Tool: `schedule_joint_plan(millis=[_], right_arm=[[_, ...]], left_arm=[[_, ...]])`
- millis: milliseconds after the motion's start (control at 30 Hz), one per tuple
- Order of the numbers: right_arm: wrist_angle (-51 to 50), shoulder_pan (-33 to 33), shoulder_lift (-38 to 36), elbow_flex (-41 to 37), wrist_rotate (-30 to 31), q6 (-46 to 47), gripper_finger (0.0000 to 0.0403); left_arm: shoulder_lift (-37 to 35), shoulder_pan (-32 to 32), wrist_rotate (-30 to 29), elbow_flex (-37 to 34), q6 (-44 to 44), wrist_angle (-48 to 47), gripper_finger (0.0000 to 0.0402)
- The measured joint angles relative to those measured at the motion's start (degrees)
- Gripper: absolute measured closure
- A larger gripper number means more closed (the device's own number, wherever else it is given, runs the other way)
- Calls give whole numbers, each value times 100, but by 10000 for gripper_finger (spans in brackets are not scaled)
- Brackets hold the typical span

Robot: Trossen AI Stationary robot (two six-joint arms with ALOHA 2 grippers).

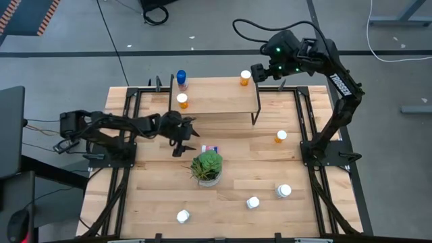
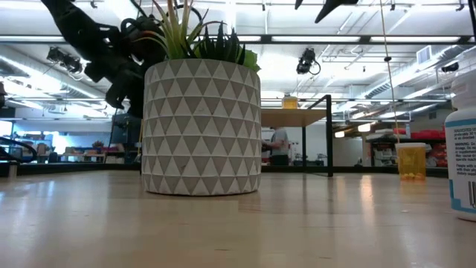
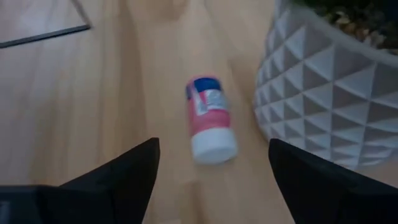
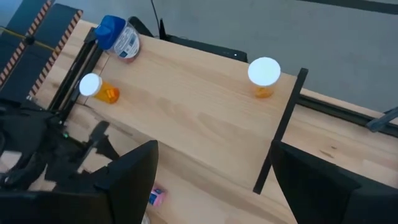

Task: Pick and place medicine bottles onto shelf by color
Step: Put the pink pill bottle on the shelf

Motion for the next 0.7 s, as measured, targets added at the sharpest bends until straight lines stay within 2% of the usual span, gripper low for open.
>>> schedule_joint_plan(millis=[133,333,500,700], right_arm=[[0,108,0,0,63,163,86],[0,313,2,0,70,239,86],[0,436,2,0,192,336,86],[0,505,2,0,205,337,86]], left_arm=[[401,-226,-42,-1,-148,470,91],[925,-478,-754,-5,-475,796,92],[1287,-483,-805,-3,-793,1281,92],[1610,-487,-792,1,-867,1442,92]])
